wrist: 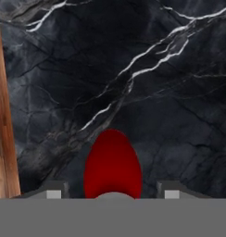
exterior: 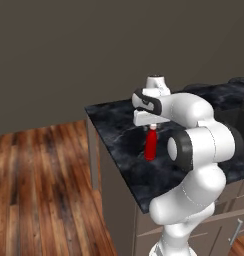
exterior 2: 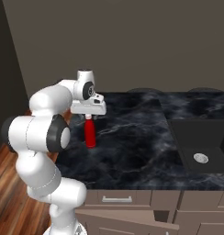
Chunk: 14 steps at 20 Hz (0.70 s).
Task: Move the drinks to the dining counter.
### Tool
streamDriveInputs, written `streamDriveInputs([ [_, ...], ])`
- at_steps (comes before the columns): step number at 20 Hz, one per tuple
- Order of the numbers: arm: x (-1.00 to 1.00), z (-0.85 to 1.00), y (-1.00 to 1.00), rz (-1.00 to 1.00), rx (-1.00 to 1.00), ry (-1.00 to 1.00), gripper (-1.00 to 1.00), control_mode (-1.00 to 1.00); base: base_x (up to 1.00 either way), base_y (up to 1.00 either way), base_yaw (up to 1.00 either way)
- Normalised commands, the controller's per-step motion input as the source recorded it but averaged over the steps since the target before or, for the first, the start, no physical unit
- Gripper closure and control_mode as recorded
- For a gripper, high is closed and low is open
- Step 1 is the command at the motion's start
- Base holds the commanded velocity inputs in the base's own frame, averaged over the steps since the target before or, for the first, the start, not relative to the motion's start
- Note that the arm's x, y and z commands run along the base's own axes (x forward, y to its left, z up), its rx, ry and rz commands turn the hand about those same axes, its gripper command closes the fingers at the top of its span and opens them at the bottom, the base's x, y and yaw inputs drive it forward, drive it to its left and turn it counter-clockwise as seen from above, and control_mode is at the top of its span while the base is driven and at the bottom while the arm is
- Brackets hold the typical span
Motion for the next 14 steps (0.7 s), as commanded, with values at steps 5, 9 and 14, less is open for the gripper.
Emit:
streamDriveInputs([
  [5, -0.01, 0.07, -0.03, 0.0, 0.0, 0.0, -1.0, -1.0, 0.0, 0.0, 0.0],
  [9, -0.04, 0.33, 0.0, 0.0, 0.0, 0.0, -1.0, -1.0, 0.0, 0.0, 0.0],
  [14, -0.15, 0.43, 0.0, 0.0, 0.0, 0.0, -1.0, -1.0, 0.0, 0.0, 0.0],
])
